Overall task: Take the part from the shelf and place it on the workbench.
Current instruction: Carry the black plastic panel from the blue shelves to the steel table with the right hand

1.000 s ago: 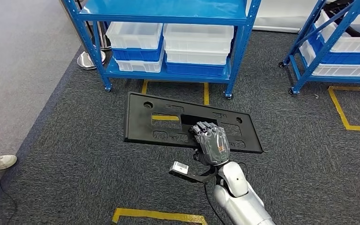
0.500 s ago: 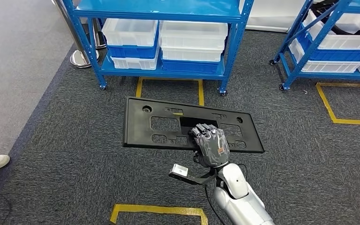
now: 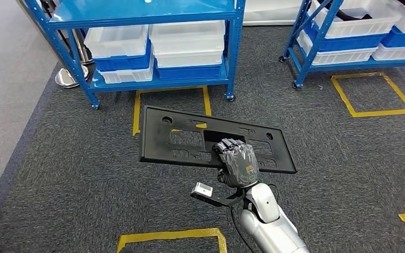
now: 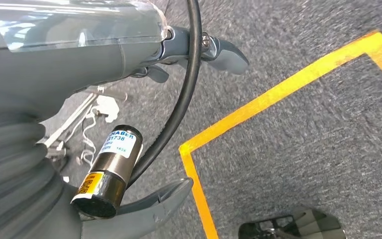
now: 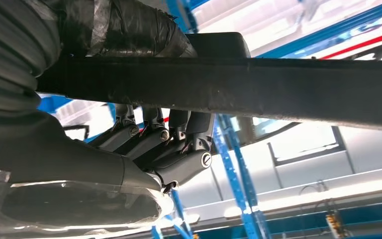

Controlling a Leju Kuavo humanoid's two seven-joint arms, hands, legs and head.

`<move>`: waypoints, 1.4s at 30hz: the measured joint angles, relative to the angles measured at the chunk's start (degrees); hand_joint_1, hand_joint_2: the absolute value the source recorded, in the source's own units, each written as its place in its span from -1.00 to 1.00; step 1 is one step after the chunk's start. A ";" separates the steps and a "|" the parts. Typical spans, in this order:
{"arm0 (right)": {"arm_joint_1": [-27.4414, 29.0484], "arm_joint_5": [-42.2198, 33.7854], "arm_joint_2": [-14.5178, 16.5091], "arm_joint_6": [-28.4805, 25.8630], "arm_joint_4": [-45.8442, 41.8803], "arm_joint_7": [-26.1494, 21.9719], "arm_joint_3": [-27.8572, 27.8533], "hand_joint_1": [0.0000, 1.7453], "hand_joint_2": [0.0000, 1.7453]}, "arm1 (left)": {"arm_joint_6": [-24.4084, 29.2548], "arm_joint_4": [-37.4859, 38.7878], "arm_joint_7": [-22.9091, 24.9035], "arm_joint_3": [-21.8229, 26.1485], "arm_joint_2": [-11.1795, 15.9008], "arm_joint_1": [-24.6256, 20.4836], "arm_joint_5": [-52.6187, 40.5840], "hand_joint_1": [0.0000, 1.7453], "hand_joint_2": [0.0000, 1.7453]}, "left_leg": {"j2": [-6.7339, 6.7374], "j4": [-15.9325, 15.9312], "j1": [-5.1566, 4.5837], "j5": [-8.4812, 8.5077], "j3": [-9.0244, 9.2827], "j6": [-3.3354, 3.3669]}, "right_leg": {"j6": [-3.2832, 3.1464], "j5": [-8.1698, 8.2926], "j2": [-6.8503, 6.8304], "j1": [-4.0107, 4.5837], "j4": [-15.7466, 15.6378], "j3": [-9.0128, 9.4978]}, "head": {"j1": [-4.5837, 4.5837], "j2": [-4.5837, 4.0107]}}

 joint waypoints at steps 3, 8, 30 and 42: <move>-0.14 -0.02 -0.01 0.00 -0.02 0.13 0.12 0.90 1.00 | 0.02 0.00 0.00 0.00 0.24 -0.01 -0.02 -1.00 1.00 | -3.88 -8.81 -0.15 2.84 4.45 1.30 | 0.66 0.38 1.73 -0.20 0.35 -0.70 | 0.00 0.00; -0.33 0.04 -0.28 -0.02 -0.14 0.28 0.32 0.90 1.00 | 0.01 0.00 -0.02 0.00 -0.04 -0.17 -0.02 -1.00 1.00 | -1.26 -11.33 0.18 3.69 5.12 1.87 | 2.60 -0.35 1.31 -0.26 2.07 -2.52 | 0.19 0.00; -0.73 4.63 -0.84 -0.02 -0.46 3.30 0.80 0.90 1.00 | -0.04 0.00 0.01 0.10 -0.31 -0.29 -0.03 -1.00 1.00 | 0.98 2.19 0.19 -1.45 -1.20 -0.06 | 0.18 0.39 -2.18 -0.04 0.06 -0.53 | 0.42 0.00; -0.43 6.43 -1.14 -0.02 -0.63 4.33 0.83 0.90 1.00 | 0.24 0.00 -0.04 0.25 -0.53 -0.35 -0.24 -1.00 1.00 | 0.54 -11.06 -0.12 4.91 3.33 2.57 | 2.79 -7.23 -3.34 -0.36 13.60 -6.55 | 0.51 0.00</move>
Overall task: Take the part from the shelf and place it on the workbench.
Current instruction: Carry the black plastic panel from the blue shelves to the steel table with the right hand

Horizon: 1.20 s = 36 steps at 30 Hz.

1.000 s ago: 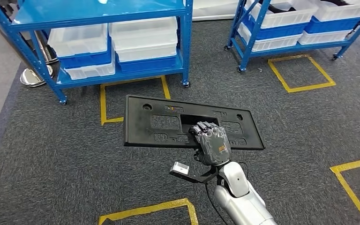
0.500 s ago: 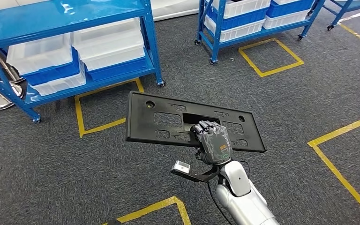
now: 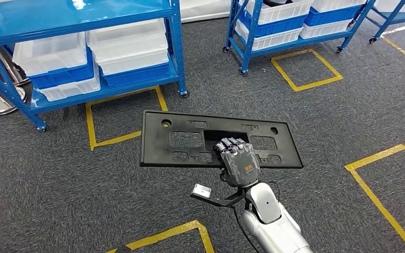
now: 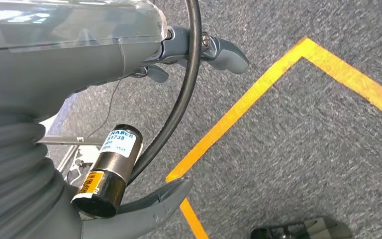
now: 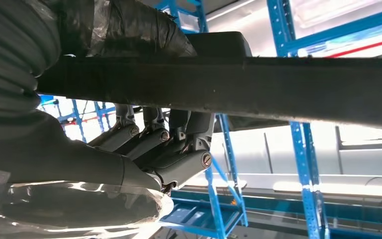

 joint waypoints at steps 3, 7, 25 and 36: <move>0.24 0.15 -0.08 0.00 0.01 0.01 0.00 0.90 1.00 | -0.02 0.00 0.02 0.03 -0.05 0.19 -0.11 -1.00 1.00 | -0.98 0.43 0.14 -0.05 -0.21 -0.21 | 0.52 2.06 0.09 -0.70 -0.79 0.88 | 0.00 0.00; 0.14 0.30 -0.16 0.00 0.01 0.04 0.00 0.90 1.00 | -0.03 0.00 0.02 0.05 -0.11 -0.04 -0.49 -1.00 1.00 | -2.60 1.47 0.19 -0.31 -0.98 -1.59 | 0.54 5.96 2.97 -1.23 -12.47 6.92 | -0.02 0.00; 0.14 -0.07 -0.13 0.00 -0.05 -0.20 0.00 0.90 1.00 | -0.02 0.01 0.13 0.38 0.06 -0.05 -0.84 -1.00 1.00 | 2.11 1.14 -0.79 -0.87 -0.38 -1.03 | -1.45 6.05 -5.03 0.56 -13.39 7.14 | -0.04 0.00; 0.51 0.28 -0.52 0.00 -0.33 -0.24 0.00 0.90 1.00 | -0.05 0.01 0.13 0.50 -0.09 -0.11 -0.84 -1.00 1.00 | -3.90 1.43 0.00 -0.27 -0.74 -0.70 | 0.19 4.90 2.16 -1.13 -9.35 5.84 | -0.01 0.00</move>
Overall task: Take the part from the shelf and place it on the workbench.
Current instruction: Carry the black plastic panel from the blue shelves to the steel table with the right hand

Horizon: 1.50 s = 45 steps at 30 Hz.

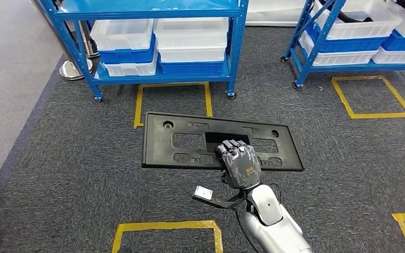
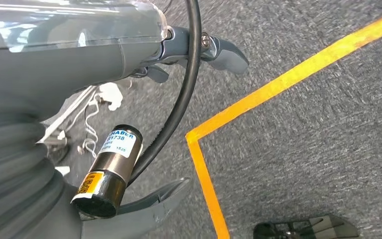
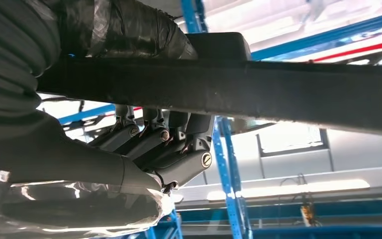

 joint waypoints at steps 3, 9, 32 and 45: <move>0.01 0.11 -0.04 0.00 -0.03 0.00 0.00 0.90 1.00 | -0.02 -0.01 0.00 0.01 -0.02 -0.06 0.01 -1.00 1.00 | -1.59 0.29 0.05 0.25 -0.83 -1.18 | -0.37 0.45 1.52 0.08 -3.20 1.28 | -0.03 0.00; -0.33 0.28 0.01 0.00 0.00 0.00 0.00 0.90 1.00 | -0.13 -0.01 -0.04 0.03 -0.04 -0.14 0.02 -1.00 1.00 | 2.78 10.55 0.21 -5.11 -6.10 -2.69 | -2.25 0.98 -2.24 0.19 -4.01 1.53 | -0.23 0.00; -1.38 0.49 -0.47 0.00 0.52 -0.24 0.00 0.90 1.00 | -0.55 0.01 0.19 0.09 -0.48 -0.59 -0.02 -1.00 1.00 | -1.13 0.17 -0.39 0.82 -1.17 -0.41 | -0.19 0.89 1.93 -0.05 -2.60 0.87 | -0.18 0.00; -1.46 0.47 -0.36 0.00 0.49 -0.18 0.01 0.90 1.00 | -0.53 0.01 0.26 0.12 -0.48 -0.46 -0.15 -1.00 1.00 | 5.02 6.29 -0.07 -0.65 -4.36 -2.35 | -2.39 0.73 -5.47 0.46 -4.22 2.12 | -0.45 0.00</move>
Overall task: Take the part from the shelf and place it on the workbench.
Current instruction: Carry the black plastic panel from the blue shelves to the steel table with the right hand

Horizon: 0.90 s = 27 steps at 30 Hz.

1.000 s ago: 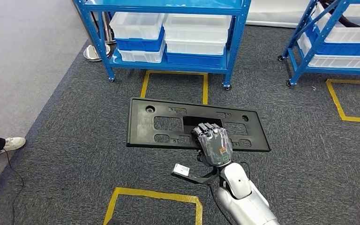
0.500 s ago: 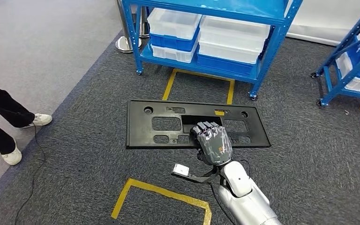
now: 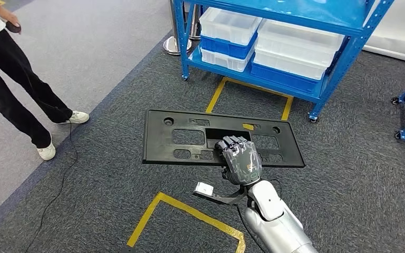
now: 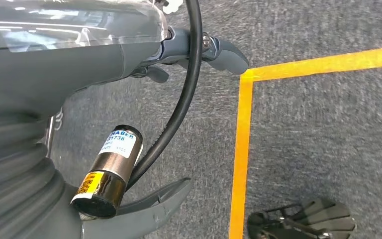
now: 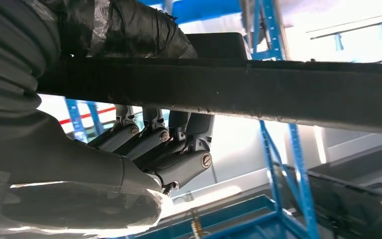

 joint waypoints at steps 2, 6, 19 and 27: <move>-0.09 -0.02 0.01 0.00 -0.01 -0.01 -0.01 0.90 1.00 | 0.03 0.00 0.00 -0.01 0.01 -0.20 -0.01 -1.00 1.00 | 1.73 -5.53 -0.62 1.50 2.90 0.75 | 0.41 -0.23 -0.98 0.25 -0.01 0.23 | 0.02 0.00; -0.18 -0.15 0.16 0.01 -0.06 -0.12 0.01 0.90 1.00 | 0.07 0.00 -0.01 -0.01 0.01 -0.13 -0.05 -1.00 1.00 | 0.50 -7.36 -0.69 1.94 3.49 1.98 | 1.58 -0.75 -1.63 0.38 -0.02 0.46 | 0.08 0.00; 1.00 -0.45 -0.26 0.00 -0.61 -0.02 0.01 0.90 1.00 | 0.21 0.00 -0.05 0.09 0.00 0.26 -0.74 -1.00 1.00 | -7.13 -6.23 -0.12 1.81 2.76 1.19 | 1.43 0.12 6.94 -0.03 0.81 -1.04 | 0.15 0.00; 0.99 -0.48 -0.16 0.00 -1.10 0.19 0.01 0.90 1.00 | 0.14 0.00 -0.09 0.14 0.08 0.28 -0.69 -1.00 1.00 | -1.62 8.93 0.17 -4.66 -4.93 -0.80 | -0.43 0.29 1.71 0.03 -0.20 -0.06 | -0.30 0.00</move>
